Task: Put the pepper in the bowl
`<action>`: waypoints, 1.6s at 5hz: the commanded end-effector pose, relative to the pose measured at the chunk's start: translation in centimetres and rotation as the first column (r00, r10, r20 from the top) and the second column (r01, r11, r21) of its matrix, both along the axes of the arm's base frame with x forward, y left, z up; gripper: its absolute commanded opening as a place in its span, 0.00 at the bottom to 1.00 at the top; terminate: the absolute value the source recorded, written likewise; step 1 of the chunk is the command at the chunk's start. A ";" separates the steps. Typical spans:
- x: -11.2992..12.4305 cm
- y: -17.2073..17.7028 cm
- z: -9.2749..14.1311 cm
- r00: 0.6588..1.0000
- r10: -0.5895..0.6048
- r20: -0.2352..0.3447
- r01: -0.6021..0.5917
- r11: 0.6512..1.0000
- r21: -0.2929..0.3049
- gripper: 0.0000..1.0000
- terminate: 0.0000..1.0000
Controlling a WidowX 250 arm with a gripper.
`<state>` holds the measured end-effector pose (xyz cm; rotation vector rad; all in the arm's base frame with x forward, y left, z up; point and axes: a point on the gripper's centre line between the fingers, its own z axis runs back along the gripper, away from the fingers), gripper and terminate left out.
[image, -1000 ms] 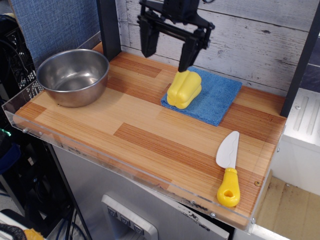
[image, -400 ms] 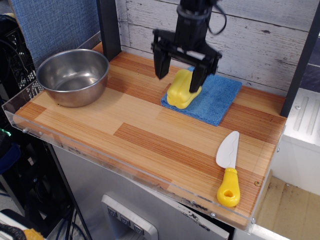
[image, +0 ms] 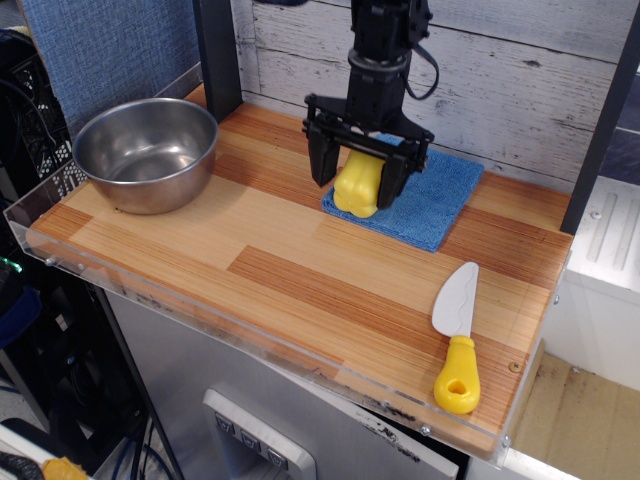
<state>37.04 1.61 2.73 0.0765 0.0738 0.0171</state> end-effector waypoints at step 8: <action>-5.1 13.1 10.5 0.990 0.140 0.026 -0.141 0.990 0.010 0.00 0.00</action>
